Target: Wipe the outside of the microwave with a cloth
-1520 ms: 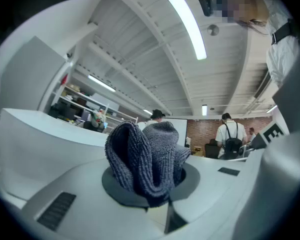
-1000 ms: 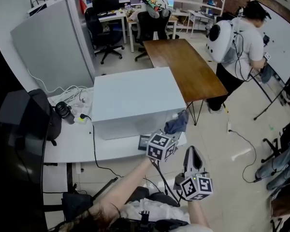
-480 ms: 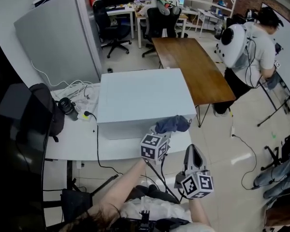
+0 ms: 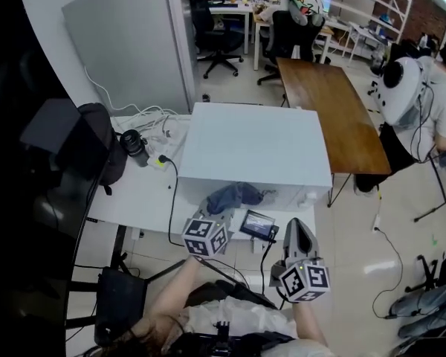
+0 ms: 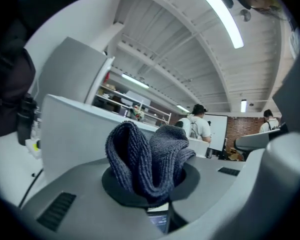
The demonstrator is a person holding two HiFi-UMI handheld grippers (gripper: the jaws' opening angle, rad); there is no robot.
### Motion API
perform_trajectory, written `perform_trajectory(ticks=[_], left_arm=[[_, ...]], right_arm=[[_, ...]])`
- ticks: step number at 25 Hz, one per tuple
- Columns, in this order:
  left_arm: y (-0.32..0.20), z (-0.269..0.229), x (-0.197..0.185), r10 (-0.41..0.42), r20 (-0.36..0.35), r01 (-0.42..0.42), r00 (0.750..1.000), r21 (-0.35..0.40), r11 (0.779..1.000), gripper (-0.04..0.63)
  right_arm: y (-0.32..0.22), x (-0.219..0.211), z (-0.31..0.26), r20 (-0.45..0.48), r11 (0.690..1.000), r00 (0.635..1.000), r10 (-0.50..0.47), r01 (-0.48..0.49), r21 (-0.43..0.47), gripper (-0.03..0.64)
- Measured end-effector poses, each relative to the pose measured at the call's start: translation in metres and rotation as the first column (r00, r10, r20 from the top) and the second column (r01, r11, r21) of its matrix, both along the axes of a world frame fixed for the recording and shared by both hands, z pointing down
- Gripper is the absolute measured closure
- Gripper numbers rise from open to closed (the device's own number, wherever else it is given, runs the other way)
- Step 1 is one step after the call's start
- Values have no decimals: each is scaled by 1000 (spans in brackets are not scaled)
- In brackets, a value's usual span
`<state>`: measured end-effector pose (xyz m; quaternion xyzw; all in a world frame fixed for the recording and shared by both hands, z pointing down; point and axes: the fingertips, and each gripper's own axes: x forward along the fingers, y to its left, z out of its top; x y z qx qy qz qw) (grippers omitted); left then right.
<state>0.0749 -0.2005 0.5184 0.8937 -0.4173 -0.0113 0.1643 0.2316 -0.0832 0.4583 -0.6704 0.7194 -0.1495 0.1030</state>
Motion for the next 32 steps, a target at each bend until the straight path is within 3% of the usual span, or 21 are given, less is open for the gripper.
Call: perform_trajectory(ticks=[3,7,10,12,16,18,20,23,27,29,32], left_arm=[[-8,9,-63,-155,-3,155,988,-31,987,543],[-16,12,-135,-335,-18,335,942,-40,942,543],[-17,14,-162,-398,-23,397,917,-48,917,543],[-13,11,-161,-385,-37,383,922,-57,922,543],[16,-1,-106,-230,-66,227,971,-44,973,542],[36,-7,-59,-103,-64,102,993,-22,995,543],[53,-10,-3,48,-64,-48,997,-9,999,542],[75,-8,81,255,-72,-256,964,-4,967,541],[100,4,172,459,-30,-460,888,-4,888,541],[105,17,206,508,-13,-508,861,-28,861,541],[98,37,238,514,-2,-512,858,-83,855,542]], right_arm=[[-7,-14,-1,4,999,999,-51,51,1,617],[-11,-30,1,10,995,995,-102,103,-12,617],[-12,-34,1,19,993,993,-117,117,-12,617],[-13,-36,0,26,993,992,-120,120,-7,617],[-7,-20,3,19,997,997,-75,75,-12,617],[1,1,8,12,1000,1000,-18,18,-24,617],[13,28,15,9,998,998,55,-55,-43,617],[35,69,23,8,984,985,171,-170,-60,617],[64,105,22,-3,959,961,277,-277,-60,617],[76,115,19,-7,948,950,312,-312,-57,617],[92,123,15,-15,937,938,345,-346,-53,617]])
